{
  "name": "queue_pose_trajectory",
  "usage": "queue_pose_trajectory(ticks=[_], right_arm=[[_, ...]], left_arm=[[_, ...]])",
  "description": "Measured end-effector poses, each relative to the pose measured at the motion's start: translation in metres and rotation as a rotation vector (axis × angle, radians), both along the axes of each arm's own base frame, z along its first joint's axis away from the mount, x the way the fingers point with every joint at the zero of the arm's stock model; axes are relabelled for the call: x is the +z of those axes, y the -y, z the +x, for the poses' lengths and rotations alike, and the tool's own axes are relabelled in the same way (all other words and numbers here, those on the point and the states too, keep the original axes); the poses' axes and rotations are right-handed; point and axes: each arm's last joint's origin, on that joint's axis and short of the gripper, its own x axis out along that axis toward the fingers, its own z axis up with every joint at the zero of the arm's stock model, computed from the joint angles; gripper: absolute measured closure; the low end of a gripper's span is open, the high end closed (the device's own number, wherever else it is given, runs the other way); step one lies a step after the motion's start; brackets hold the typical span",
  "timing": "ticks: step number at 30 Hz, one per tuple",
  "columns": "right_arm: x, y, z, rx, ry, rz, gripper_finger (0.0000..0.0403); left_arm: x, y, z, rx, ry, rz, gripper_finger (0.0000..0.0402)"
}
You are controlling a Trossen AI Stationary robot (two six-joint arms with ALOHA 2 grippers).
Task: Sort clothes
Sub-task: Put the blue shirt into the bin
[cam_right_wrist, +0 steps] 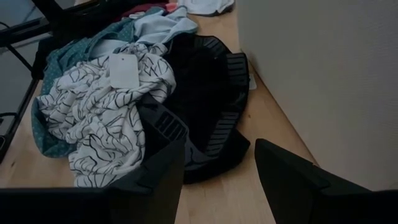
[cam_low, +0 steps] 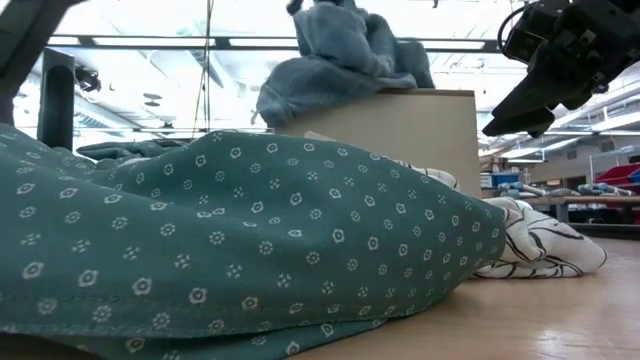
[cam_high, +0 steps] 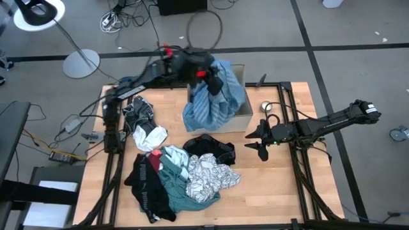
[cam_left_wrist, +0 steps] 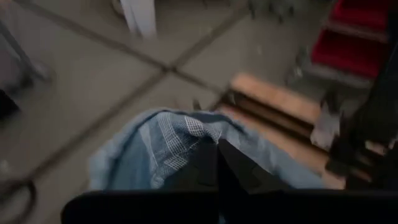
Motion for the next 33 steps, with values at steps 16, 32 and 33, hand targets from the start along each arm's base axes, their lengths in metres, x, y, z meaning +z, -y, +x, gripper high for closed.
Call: queue_pose_trajectory(ticks=[16, 32, 33], right_arm=[[0.0, 0.0, 0.0, 0.0, -0.002, 0.0, 0.0206], [0.0, 0.0, 0.0, -0.001, -0.003, 0.002, 0.0206], [0.0, 0.0, 0.0, -0.003, -0.004, 0.005, 0.0206]], left_arm=[[-0.171, -0.066, 0.084, 0.09, -0.283, -0.375, 0.0393], [-0.247, -0.092, 0.098, -0.006, -0.394, -0.549, 0.0313], [-0.246, -0.091, 0.098, -0.041, -0.401, -0.54, 0.0311]])
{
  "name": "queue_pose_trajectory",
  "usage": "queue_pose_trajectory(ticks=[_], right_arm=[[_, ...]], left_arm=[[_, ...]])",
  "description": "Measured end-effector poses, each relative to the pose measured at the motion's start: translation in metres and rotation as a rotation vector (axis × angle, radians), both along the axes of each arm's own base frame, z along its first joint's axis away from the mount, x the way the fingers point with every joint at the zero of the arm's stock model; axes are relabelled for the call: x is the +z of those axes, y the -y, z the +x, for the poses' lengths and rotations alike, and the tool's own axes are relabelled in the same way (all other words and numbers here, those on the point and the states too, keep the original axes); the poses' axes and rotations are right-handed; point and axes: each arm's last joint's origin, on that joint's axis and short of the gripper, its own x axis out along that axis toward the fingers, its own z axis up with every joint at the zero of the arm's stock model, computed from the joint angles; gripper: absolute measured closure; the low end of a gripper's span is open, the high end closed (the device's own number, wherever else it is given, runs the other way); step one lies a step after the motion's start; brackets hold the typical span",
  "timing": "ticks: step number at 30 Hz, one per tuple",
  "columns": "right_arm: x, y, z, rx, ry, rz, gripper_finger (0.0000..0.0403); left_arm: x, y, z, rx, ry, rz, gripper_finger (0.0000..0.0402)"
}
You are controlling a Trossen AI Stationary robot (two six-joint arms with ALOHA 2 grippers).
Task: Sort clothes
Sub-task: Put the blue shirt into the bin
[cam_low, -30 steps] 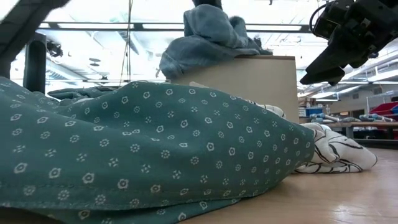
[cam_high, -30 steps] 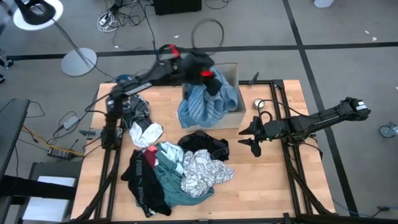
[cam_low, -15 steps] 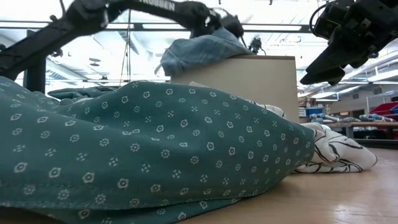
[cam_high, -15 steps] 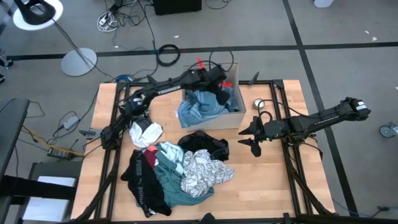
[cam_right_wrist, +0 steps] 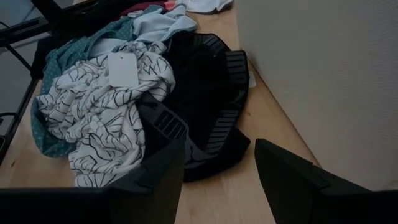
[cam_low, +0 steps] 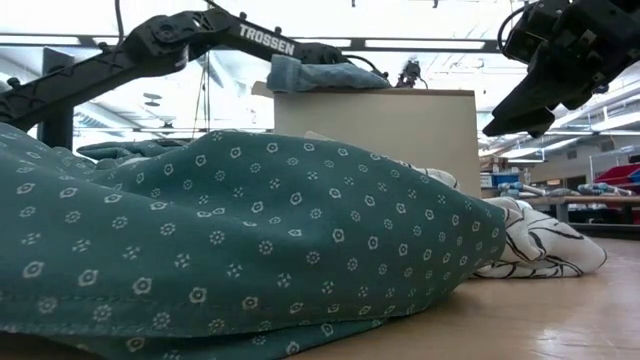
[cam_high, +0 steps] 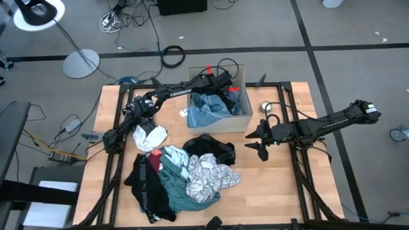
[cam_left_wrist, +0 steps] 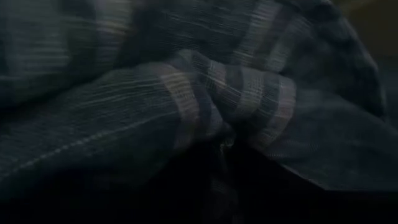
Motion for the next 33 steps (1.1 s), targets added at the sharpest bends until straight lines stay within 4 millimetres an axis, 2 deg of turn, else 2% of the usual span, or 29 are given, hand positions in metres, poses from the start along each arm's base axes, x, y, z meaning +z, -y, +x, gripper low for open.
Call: queue_pose_trajectory(ticks=[4, 9, 17, 20, 22, 26, 30, 33], right_arm=[[0.0, 0.0, 0.0, -0.002, -0.002, 0.004, 0.0206], [-0.007, 0.0, -0.002, -0.008, -0.017, 0.01, 0.0206], [-0.009, 0.0, -0.002, -0.012, -0.018, 0.019, 0.0206], [-0.008, 0.0, -0.002, -0.012, -0.012, 0.02, 0.0206], [-0.008, 0.0, -0.002, -0.012, -0.012, 0.02, 0.0206], [-0.008, 0.0, -0.002, -0.01, -0.011, 0.016, 0.0206], [-0.008, 0.0, -0.001, -0.014, -0.007, 0.013, 0.0206], [-0.008, 0.001, -0.001, -0.022, -0.005, 0.008, 0.0206]], left_arm=[[0.017, 0.001, -0.005, -0.026, 0.014, -0.011, 0.031], [0.062, 0.004, -0.018, -0.042, 0.087, 0.038, 0.031], [0.131, 0.008, -0.051, -0.033, 0.196, 0.116, 0.031], [0.149, 0.01, -0.063, -0.018, 0.217, 0.132, 0.031], [0.156, 0.013, -0.069, -0.018, 0.234, 0.087, 0.031], [0.15, 0.02, -0.079, -0.05, 0.165, -0.099, 0.0321], [0.135, 0.024, -0.08, -0.019, 0.046, -0.11, 0.0332], [0.113, 0.021, -0.076, 0.0, -0.002, -0.12, 0.0334]])
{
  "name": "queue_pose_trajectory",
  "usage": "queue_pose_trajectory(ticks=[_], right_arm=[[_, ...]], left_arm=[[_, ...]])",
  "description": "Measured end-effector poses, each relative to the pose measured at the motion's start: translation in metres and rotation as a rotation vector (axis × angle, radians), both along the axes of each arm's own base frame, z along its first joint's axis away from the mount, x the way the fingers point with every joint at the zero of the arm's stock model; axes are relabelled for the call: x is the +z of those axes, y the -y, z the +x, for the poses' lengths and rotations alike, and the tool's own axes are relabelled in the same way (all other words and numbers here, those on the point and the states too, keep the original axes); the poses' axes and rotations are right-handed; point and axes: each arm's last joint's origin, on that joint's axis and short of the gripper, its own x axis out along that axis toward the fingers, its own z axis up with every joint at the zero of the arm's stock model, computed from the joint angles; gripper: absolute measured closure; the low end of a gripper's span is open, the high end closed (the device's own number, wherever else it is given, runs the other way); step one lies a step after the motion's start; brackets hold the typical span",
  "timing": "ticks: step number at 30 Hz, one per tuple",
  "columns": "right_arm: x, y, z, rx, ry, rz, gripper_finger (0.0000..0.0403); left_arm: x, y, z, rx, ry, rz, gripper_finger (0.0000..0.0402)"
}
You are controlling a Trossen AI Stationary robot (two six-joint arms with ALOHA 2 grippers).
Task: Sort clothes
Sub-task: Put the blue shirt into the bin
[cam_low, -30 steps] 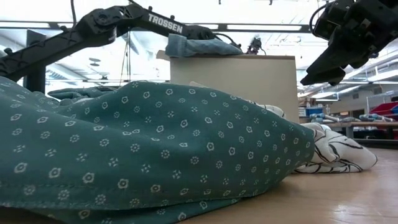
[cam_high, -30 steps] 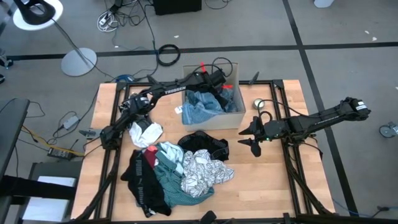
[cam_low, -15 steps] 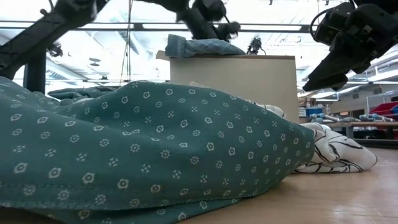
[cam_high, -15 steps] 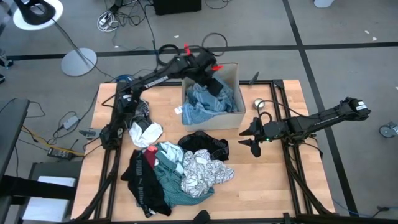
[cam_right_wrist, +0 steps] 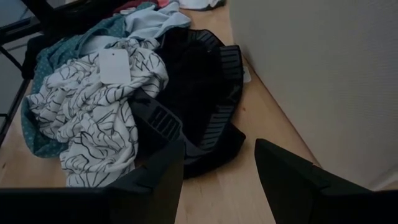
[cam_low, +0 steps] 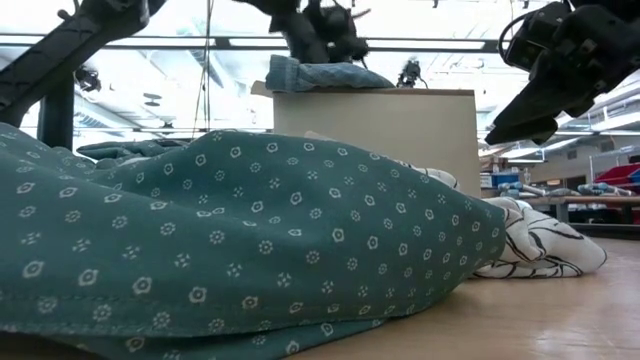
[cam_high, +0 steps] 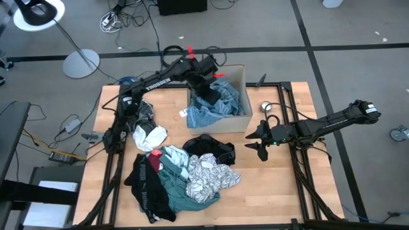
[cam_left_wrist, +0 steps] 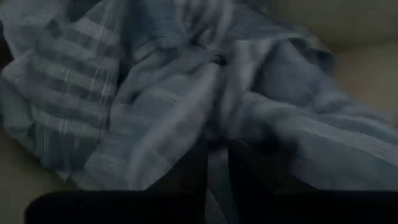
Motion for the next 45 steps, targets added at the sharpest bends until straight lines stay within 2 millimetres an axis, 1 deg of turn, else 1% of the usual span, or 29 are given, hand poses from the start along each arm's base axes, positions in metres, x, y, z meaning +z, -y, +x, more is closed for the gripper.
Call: queue_pose_trajectory(ticks=[5, 7, 11, 15, 18, 21, 23, 26, 28, 31, 35, 38, 42, 43, 45], right_arm=[[0.001, 0.0, 0.0, -0.005, 0.007, -0.001, 0.0206], [0.001, 0.0, 0.001, -0.005, 0.012, 0.0, 0.0206], [0.002, 0.0, 0.001, -0.005, 0.019, 0.001, 0.0206], [0.002, 0.0, 0.001, -0.003, 0.022, -0.004, 0.0206], [0.002, 0.0, 0.001, -0.003, 0.021, -0.004, 0.0206], [0.002, 0.0, 0.001, -0.004, 0.023, -0.005, 0.0206], [0.002, 0.0, 0.001, -0.004, 0.024, -0.005, 0.0206], [0.002, 0.0, 0.001, -0.004, 0.025, -0.005, 0.0206], [0.002, 0.0, 0.001, -0.004, 0.024, -0.005, 0.0206], [0.002, 0.0, 0.001, -0.007, 0.025, 0.0, 0.0206], [0.002, 0.0, 0.001, -0.007, 0.025, 0.0, 0.0206], [0.002, 0.0, 0.001, -0.006, 0.025, -0.003, 0.0206], [0.002, 0.0, 0.001, -0.005, 0.025, -0.005, 0.0206], [0.002, 0.0, 0.001, -0.005, 0.024, -0.005, 0.0206], [0.002, 0.0, 0.001, -0.005, 0.025, -0.006, 0.0206]], left_arm=[[-0.041, -0.01, 0.01, 0.066, -0.012, -0.036, 0.0335], [-0.058, -0.015, 0.01, 0.094, -0.016, -0.046, 0.0335], [-0.088, -0.024, 0.014, 0.166, 0.034, -0.029, 0.0335], [-0.108, -0.028, 0.013, 0.247, 0.028, 0.054, 0.0336], [-0.122, -0.028, 0.01, 0.27, -0.001, 0.091, 0.0337], [-0.128, -0.027, 0.008, 0.272, -0.019, 0.106, 0.0337], [-0.128, -0.027, 0.008, 0.243, -0.025, 0.12, 0.0337], [-0.12, -0.027, 0.009, 0.233, -0.013, 0.125, 0.0337], [-0.109, -0.026, 0.012, 0.208, 0.009, 0.141, 0.0337], [-0.084, -0.026, 0.018, 0.16, 0.044, 0.181, 0.0337], [-0.048, -0.026, 0.02, 0.114, 0.084, 0.225, 0.0337], [-0.015, -0.024, 0.018, 0.099, 0.121, 0.248, 0.0337], [0.023, -0.012, 0.012, 0.06, 0.149, 0.25, 0.0337], [0.03, -0.007, 0.011, 0.05, 0.153, 0.246, 0.0337], [0.036, 0.002, 0.012, 0.038, 0.161, 0.235, 0.0337]])
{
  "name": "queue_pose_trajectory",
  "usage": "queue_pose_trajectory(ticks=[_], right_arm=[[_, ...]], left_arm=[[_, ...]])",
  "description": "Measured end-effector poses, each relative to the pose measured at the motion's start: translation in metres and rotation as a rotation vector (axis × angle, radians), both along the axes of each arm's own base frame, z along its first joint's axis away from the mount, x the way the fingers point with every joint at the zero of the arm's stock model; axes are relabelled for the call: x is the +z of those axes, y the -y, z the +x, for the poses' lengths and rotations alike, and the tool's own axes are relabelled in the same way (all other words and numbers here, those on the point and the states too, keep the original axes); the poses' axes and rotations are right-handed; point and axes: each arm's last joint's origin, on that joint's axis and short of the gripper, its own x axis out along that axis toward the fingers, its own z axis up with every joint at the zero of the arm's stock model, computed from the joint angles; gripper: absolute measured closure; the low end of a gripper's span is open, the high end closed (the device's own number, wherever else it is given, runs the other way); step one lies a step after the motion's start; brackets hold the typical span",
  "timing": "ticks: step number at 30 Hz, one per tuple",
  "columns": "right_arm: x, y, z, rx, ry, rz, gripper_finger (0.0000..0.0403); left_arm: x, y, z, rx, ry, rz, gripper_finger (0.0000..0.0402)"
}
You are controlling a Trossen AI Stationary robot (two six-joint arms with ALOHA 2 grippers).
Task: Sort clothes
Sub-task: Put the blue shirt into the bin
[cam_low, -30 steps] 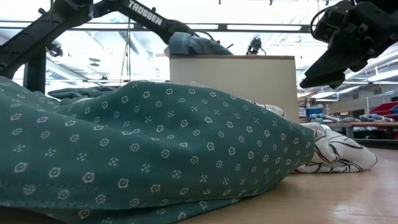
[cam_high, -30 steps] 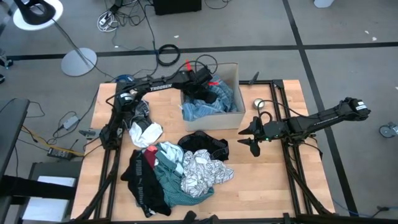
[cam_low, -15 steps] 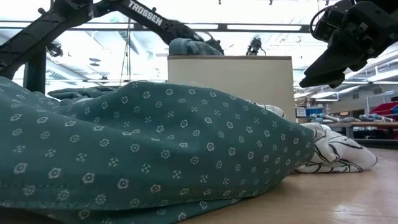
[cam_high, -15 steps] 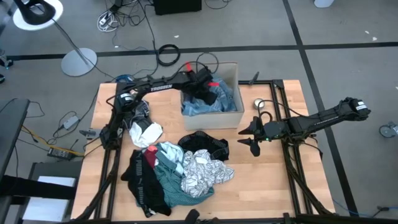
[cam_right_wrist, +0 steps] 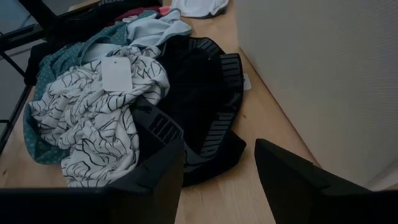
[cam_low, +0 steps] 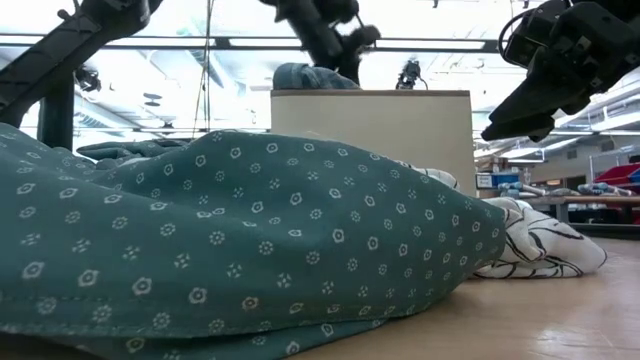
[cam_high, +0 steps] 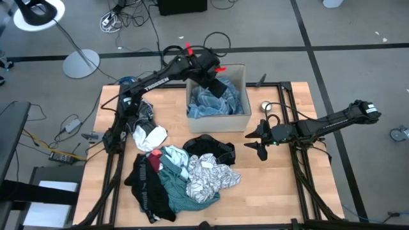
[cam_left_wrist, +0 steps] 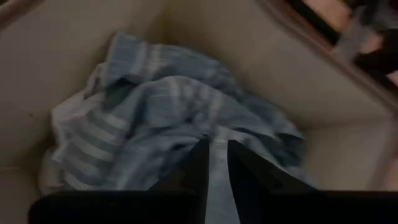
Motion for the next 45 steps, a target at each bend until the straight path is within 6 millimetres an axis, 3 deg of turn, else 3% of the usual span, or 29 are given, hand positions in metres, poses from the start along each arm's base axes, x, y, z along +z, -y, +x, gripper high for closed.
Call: queue_pose_trajectory(ticks=[6, 10, 17, 23, 31, 35, 38, 45], right_arm=[[0.0, 0.0, 0.0, 0.003, 0.001, -0.005, 0.0206], [0.0, 0.0, 0.0, 0.003, 0.002, -0.005, 0.0206], [0.001, 0.0, 0.001, -0.002, 0.011, 0.005, 0.0206], [0.001, 0.0, 0.001, -0.003, 0.017, 0.008, 0.0206], [0.002, 0.0, 0.001, -0.001, 0.022, 0.006, 0.0206], [0.002, 0.0, 0.001, -0.001, 0.022, 0.005, 0.0206], [0.002, 0.0, 0.001, -0.001, 0.022, 0.005, 0.0206], [0.0, 0.0, 0.0, -0.001, 0.001, 0.0, 0.0206]], left_arm=[[-0.006, 0.024, 0.0, -0.046, -0.078, -0.102, 0.0337], [-0.023, 0.031, 0.003, -0.047, -0.151, -0.112, 0.0337], [-0.088, 0.02, 0.008, 0.045, -0.226, -0.174, 0.0337], [-0.141, -0.002, 0.002, 0.167, -0.186, -0.258, 0.0337], [-0.182, -0.009, -0.004, 0.238, -0.116, -0.194, 0.0337], [-0.183, -0.006, 0.0, 0.183, -0.117, -0.134, 0.0337], [-0.172, -0.006, 0.006, 0.146, -0.112, -0.102, 0.0337], [-0.11, -0.002, 0.025, 0.038, -0.019, 0.005, 0.0337]])
